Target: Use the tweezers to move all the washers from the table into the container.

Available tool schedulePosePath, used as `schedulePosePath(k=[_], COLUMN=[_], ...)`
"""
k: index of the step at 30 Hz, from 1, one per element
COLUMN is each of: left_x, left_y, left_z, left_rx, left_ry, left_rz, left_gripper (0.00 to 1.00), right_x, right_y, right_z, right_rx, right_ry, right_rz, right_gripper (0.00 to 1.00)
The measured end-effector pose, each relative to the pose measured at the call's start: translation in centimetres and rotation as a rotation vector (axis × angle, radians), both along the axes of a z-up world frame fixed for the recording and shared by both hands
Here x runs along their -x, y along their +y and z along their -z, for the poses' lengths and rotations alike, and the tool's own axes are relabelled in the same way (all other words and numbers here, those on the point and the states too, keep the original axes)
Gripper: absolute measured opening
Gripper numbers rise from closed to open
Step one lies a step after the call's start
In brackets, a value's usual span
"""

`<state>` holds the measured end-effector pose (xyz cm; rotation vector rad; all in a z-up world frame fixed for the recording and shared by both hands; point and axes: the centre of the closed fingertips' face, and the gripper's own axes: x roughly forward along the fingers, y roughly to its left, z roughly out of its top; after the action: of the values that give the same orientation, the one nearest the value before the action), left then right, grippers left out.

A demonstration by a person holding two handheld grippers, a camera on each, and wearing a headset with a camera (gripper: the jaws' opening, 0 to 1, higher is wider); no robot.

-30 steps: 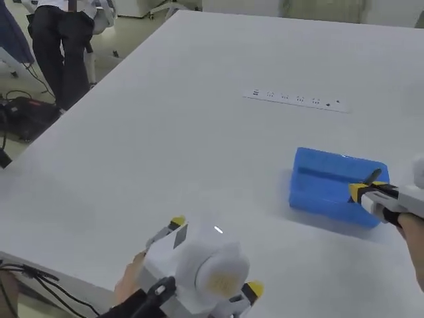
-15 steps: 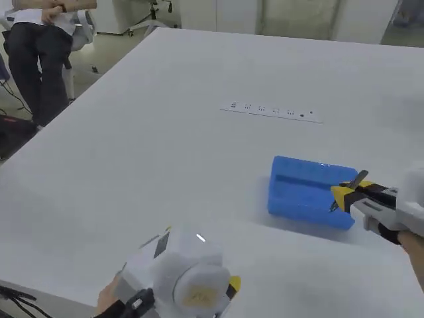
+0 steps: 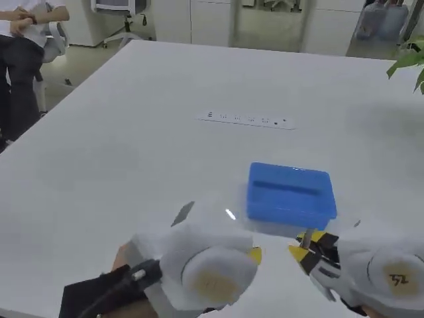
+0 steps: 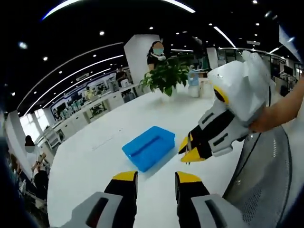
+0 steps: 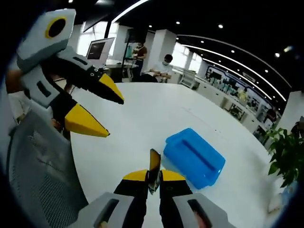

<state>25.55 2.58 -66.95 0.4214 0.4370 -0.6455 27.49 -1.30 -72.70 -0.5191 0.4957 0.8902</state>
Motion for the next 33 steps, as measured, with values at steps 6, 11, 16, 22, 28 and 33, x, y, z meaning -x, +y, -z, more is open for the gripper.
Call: schedulePosePath(k=[6,11,16,22,28,33], left_x=[0.9,0.9,1.0,1.3,1.3,0.4], left_y=[-3.8,-5.1,-5.9,-6.5,-6.3,-4.8], left_z=[-0.4,0.3,1.1,2.9,5.7,7.8], left_rx=[0.003,-0.038,-0.043,-0.046,-0.107,-0.144], left_ry=[0.024,0.025,0.038,0.078,0.147,0.206], left_rz=[0.171,0.252,0.324,0.411,0.52,0.542], left_gripper=[0.14,0.07,0.0,0.0,0.0,0.0], right_x=[1.2,1.1,1.0,1.0,1.4,1.8], right_y=[0.6,0.4,-0.2,-0.8,-1.4,-1.7], right_z=[0.6,0.7,1.2,2.7,5.1,5.5], right_rx=[0.041,0.064,0.098,0.128,0.126,0.049], right_ry=[-0.01,-0.027,-0.053,-0.044,0.043,0.143], right_rz=[-0.053,-0.066,-0.089,-0.12,-0.105,-0.041], right_gripper=[0.05,0.05,0.05,0.05,0.06,0.11])
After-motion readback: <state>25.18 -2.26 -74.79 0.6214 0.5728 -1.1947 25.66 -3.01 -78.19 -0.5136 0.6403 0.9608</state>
